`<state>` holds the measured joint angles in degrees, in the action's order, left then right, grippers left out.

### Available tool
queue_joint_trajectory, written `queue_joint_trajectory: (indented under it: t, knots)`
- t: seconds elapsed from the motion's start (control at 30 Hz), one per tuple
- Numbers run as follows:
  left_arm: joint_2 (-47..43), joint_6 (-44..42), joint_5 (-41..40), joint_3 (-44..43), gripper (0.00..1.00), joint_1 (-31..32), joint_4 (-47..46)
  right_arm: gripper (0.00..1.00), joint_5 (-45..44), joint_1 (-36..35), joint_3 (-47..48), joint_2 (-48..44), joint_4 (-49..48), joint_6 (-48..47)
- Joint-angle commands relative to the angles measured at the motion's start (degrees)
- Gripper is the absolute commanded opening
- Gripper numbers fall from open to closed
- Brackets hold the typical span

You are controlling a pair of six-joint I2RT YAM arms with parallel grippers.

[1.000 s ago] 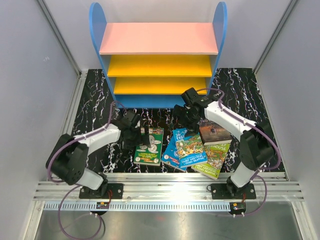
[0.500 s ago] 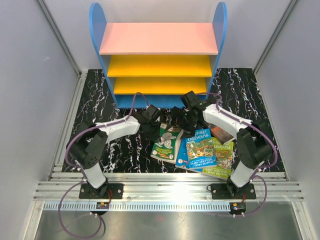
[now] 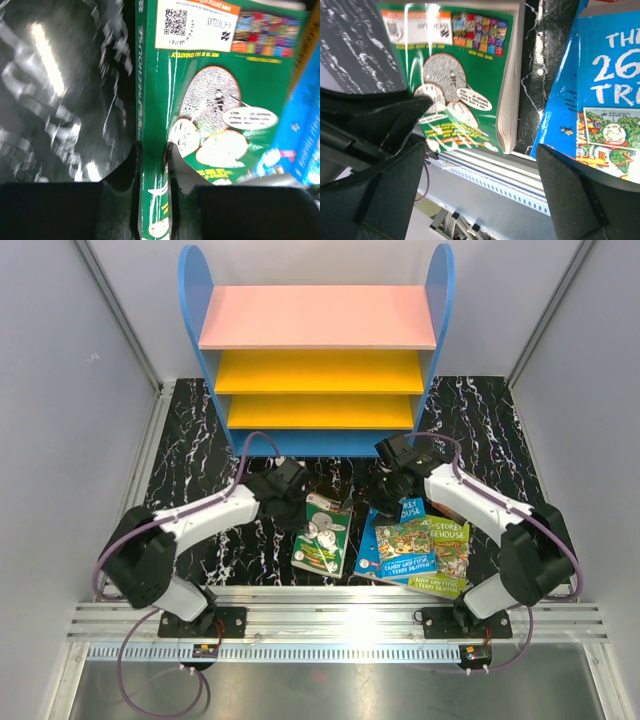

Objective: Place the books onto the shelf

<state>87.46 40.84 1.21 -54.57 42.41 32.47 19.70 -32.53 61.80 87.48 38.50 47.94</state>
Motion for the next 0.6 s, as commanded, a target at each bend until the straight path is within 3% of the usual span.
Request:
queue_joint_trajectory:
  t: [0.0, 0.27, 0.57]
  knots:
    - [-8.17, 1.7, -1.48, -2.9, 0.0, 0.13, 8.13, 1.0, -0.01, 0.19, 1.04, -4.5, -0.01, -0.57]
    - [-12.93, 2.32, -3.94, -18.1, 0.0, -0.31, 14.2, 1.0, -5.71, 0.89, 4.46, -18.3, 8.07, 3.12]
    - [-4.86, -0.06, -1.48, -43.06, 0.0, -1.01, 11.74, 1.0, -16.44, 1.42, 12.64, -34.21, 25.99, 2.15]
